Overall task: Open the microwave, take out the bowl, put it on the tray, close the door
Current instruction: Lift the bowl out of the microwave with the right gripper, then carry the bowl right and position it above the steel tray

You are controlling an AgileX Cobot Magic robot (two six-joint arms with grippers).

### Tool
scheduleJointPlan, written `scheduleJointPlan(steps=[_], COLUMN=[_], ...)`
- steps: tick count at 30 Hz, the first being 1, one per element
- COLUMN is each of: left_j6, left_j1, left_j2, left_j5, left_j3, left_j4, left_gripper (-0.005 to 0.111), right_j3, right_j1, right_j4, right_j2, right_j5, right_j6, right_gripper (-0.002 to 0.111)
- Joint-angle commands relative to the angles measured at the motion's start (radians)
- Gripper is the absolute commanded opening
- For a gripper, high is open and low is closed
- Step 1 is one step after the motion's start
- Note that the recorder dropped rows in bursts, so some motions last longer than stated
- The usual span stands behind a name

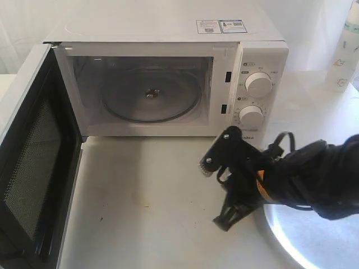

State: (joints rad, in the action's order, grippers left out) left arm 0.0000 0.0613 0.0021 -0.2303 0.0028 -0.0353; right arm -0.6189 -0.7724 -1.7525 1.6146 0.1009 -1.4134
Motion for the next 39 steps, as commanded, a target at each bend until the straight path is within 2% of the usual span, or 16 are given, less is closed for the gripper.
scheduleJointPlan(steps=[1, 5, 12, 17, 20, 25, 30, 39], left_j6=[0.0, 0.0, 0.0, 0.0, 0.0, 0.0, 0.0, 0.0], left_j1=[-0.006, -0.006, -0.006, -0.006, -0.006, -0.006, -0.006, -0.006], left_j2=[-0.002, -0.002, -0.002, -0.002, -0.002, -0.002, -0.002, -0.002], left_j5=[-0.002, -0.002, -0.002, -0.002, -0.002, -0.002, -0.002, -0.002], left_j3=[-0.003, -0.003, -0.003, -0.003, -0.003, -0.003, -0.003, -0.003], left_j4=[-0.009, -0.009, -0.009, -0.009, -0.009, -0.009, -0.009, -0.009], left_gripper=[0.0, 0.0, 0.0, 0.0, 0.0, 0.0, 0.0, 0.0], right_j3=[0.067, 0.095, 0.103, 0.103, 0.103, 0.103, 0.098, -0.019], right_j1=[0.006, 0.006, 0.006, 0.006, 0.006, 0.006, 0.006, 0.006], right_j4=[0.08, 0.114, 0.122, 0.335, 0.371, 0.324, 0.19, 0.089], right_j2=[-0.008, -0.008, -0.008, -0.008, -0.008, 0.012, 0.107, 0.281], right_j5=[0.392, 0.536, 0.551, 0.602, 0.61, 0.575, 0.397, 0.39], right_j6=[-0.05, -0.05, -0.068, 0.021, 0.047, 0.04, -0.031, -0.125], right_gripper=[0.0, 0.0, 0.0, 0.0, 0.0, 0.0, 0.0, 0.0])
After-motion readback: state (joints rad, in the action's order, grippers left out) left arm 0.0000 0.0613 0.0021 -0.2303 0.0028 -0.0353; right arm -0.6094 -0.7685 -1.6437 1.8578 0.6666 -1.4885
